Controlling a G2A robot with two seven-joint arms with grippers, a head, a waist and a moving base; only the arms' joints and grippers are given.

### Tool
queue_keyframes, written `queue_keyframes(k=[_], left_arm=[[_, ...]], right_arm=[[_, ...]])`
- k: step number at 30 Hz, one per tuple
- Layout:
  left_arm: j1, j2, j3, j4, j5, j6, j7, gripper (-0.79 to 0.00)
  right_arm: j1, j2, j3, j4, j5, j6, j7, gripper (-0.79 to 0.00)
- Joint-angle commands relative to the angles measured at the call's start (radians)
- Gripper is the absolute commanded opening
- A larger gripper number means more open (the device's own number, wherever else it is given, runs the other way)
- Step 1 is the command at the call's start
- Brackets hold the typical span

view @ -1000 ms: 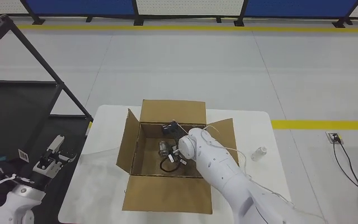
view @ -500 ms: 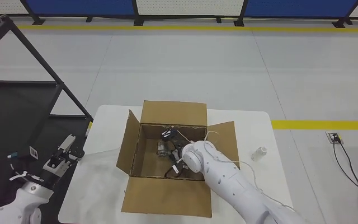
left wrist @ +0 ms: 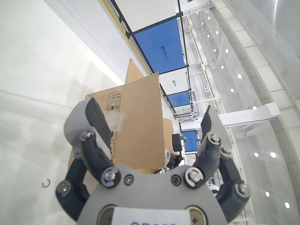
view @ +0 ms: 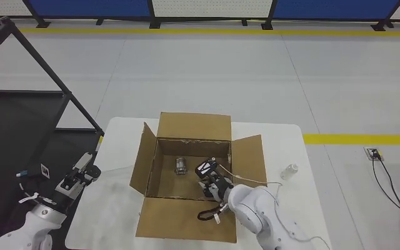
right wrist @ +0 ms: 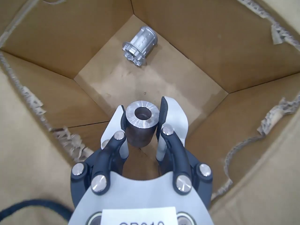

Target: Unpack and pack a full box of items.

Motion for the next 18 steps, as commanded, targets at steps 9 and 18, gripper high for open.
queue_keyframes(k=[9,18], left_arm=[[0.023,-0.001,0.004,-0.017,0.003,-0.004,0.021,0.0],[0.023,-0.001,0.004,-0.017,0.003,-0.004,0.021,0.0]], right_arm=[[-0.069,0.01,0.041,-0.029,-0.061,0.011,-0.161,-0.785],[-0.074,0.01,0.042,-0.025,-0.058,0.014,-0.169,-0.785]])
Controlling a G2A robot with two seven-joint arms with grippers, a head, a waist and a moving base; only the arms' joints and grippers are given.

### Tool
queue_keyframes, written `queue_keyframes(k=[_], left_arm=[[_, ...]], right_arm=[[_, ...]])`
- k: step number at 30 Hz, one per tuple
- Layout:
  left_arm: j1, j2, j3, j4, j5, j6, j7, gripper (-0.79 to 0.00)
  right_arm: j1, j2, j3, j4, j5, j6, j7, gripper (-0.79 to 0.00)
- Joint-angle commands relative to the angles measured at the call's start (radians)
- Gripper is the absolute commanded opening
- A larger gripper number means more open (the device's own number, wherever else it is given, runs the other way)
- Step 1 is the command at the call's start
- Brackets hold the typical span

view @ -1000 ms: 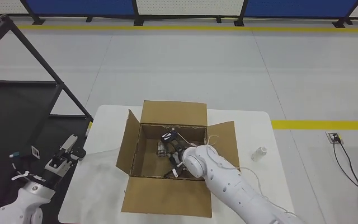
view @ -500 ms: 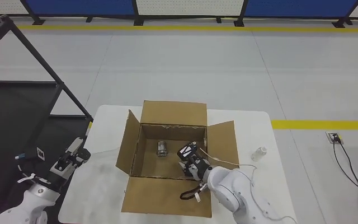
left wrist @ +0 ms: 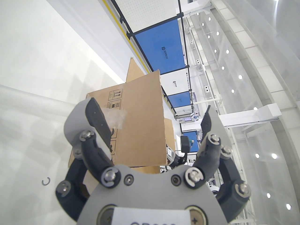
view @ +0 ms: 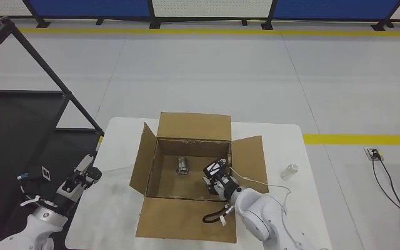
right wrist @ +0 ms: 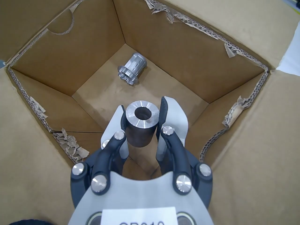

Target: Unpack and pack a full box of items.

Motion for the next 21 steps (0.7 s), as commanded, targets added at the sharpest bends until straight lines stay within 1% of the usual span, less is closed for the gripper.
queue_keyframes(k=[1,3,5,8,11,14,17,21], left_arm=[[0.0,0.0,0.0,0.0,0.0,0.0,0.0,0.0],[0.002,0.0,0.004,-0.003,-0.001,0.001,0.003,0.0],[0.004,0.0,0.007,-0.01,-0.002,0.002,0.001,0.0],[0.006,-0.001,0.013,-0.015,0.0,0.002,0.008,0.0],[0.006,-0.001,0.026,-0.022,0.011,0.0,0.008,0.0],[0.005,-0.001,0.038,-0.029,0.02,-0.004,0.009,0.0],[0.003,-0.001,0.05,-0.036,0.025,-0.009,0.006,0.0],[-0.003,-0.001,0.065,-0.044,0.042,-0.015,0.004,0.0]], right_arm=[[-0.007,-0.001,0.001,0.008,0.008,-0.003,-0.017,-0.785],[-0.009,0.0,0.009,0.004,0.016,-0.015,-0.053,-0.785],[-0.032,0.005,0.027,-0.029,0.01,-0.04,-0.108,-0.785],[-0.105,0.019,0.069,-0.114,-0.039,-0.083,-0.22,-0.785],[-0.213,0.035,0.127,-0.211,-0.101,-0.092,-0.347,-0.785],[-0.343,0.048,0.19,-0.303,-0.143,-0.075,-0.495,-0.785],[-0.477,0.06,0.272,-0.37,-0.15,-0.05,-0.663,-0.785],[-0.642,0.067,0.383,-0.423,-0.113,0.001,-0.878,-0.785]])
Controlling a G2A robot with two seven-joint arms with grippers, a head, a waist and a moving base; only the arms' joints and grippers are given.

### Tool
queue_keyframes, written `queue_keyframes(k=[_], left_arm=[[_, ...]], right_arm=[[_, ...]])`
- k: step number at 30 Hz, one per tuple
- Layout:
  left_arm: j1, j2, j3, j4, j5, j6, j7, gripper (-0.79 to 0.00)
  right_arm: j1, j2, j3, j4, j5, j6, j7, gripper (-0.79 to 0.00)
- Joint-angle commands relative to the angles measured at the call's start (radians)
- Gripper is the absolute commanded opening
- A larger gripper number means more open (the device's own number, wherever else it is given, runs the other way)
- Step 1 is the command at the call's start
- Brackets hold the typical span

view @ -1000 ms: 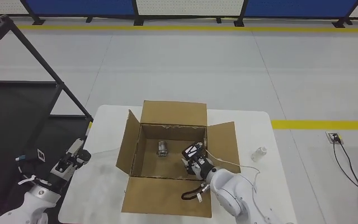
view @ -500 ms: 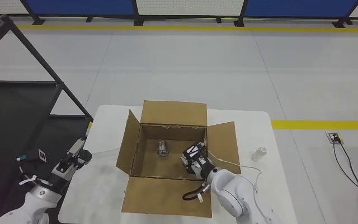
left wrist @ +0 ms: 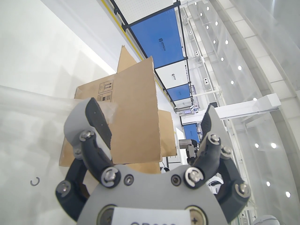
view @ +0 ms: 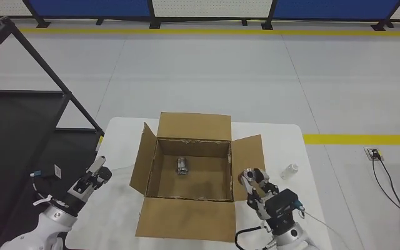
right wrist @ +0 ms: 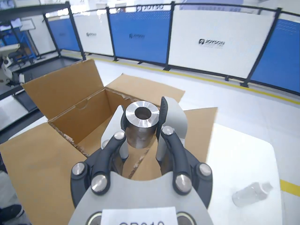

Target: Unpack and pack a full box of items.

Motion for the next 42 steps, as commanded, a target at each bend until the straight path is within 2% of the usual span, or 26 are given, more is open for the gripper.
queue_keyframes(k=[1,4,10,16,22,26,32,42], left_arm=[[-0.004,-0.001,0.006,-0.004,-0.002,-0.01,0.008,0.0],[-0.007,-0.002,0.01,-0.008,-0.02,-0.014,0.021,0.0],[-0.007,-0.002,0.01,-0.008,-0.02,-0.014,0.021,0.0],[-0.007,-0.002,0.01,-0.008,-0.02,-0.014,0.021,0.0],[-0.007,-0.002,0.01,-0.008,-0.02,-0.014,0.021,0.0],[-0.007,-0.002,0.01,-0.008,-0.02,-0.014,0.021,0.0],[-0.007,-0.002,0.01,-0.008,-0.02,-0.014,0.021,0.0],[-0.007,-0.002,0.01,-0.008,-0.02,-0.014,0.021,0.0]], right_arm=[[-0.078,0.001,0.051,-0.014,0.026,0.031,-0.106,-0.785],[-0.158,0.003,0.113,-0.016,0.074,0.041,-0.183,-0.785],[-0.194,0.007,0.208,0.057,0.15,0.029,-0.185,-0.785],[-0.071,0.012,0.227,0.225,0.184,-0.029,-0.062,-0.785],[0.097,0.012,0.213,0.447,0.195,-0.011,0.027,-0.785],[0.167,0.01,0.189,0.554,0.18,0.01,0.044,-0.785],[0.211,0.007,0.167,0.635,0.159,0.034,0.058,-0.785],[0.232,0.006,0.145,0.67,0.14,0.045,0.121,-0.785]])
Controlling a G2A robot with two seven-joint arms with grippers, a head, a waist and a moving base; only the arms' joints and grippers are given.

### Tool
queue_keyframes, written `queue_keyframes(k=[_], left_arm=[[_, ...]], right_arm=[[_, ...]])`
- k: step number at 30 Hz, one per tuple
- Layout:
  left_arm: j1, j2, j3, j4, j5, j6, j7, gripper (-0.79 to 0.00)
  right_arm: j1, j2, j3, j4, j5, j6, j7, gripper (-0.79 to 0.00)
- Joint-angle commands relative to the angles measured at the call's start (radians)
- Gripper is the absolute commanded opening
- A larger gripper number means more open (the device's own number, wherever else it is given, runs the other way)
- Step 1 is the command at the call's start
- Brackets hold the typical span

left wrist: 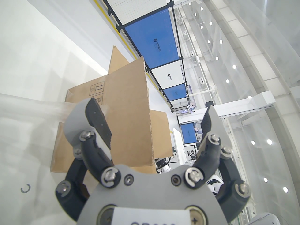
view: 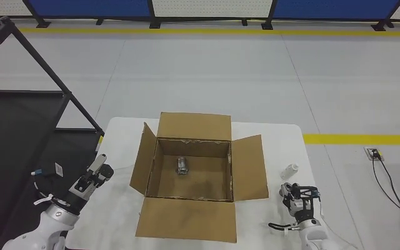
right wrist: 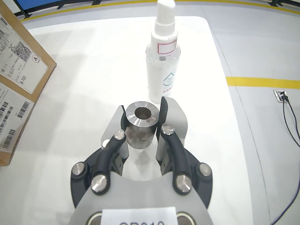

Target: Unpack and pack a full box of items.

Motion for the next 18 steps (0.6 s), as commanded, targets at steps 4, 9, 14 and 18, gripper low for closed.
queue_keyframes(k=[4,9,14,18], left_arm=[[0.0,0.0,0.0,0.0,0.0,0.0,0.0,0.0],[0.0,0.0,0.0,0.0,0.0,0.0,0.0,0.0],[0.0,0.0,0.0,0.0,0.0,0.0,0.0,0.0],[0.0,0.0,0.0,0.0,0.0,0.0,0.0,0.0]], right_arm=[[0.016,-0.001,-0.007,0.019,0.004,0.005,0.008,-0.785],[0.031,-0.002,-0.01,0.037,0.014,0.008,0.02,-0.628],[0.032,-0.003,-0.014,0.045,0.026,0.008,0.009,-0.499],[0.025,-0.003,-0.011,0.04,0.036,0.004,0.003,-0.394]])
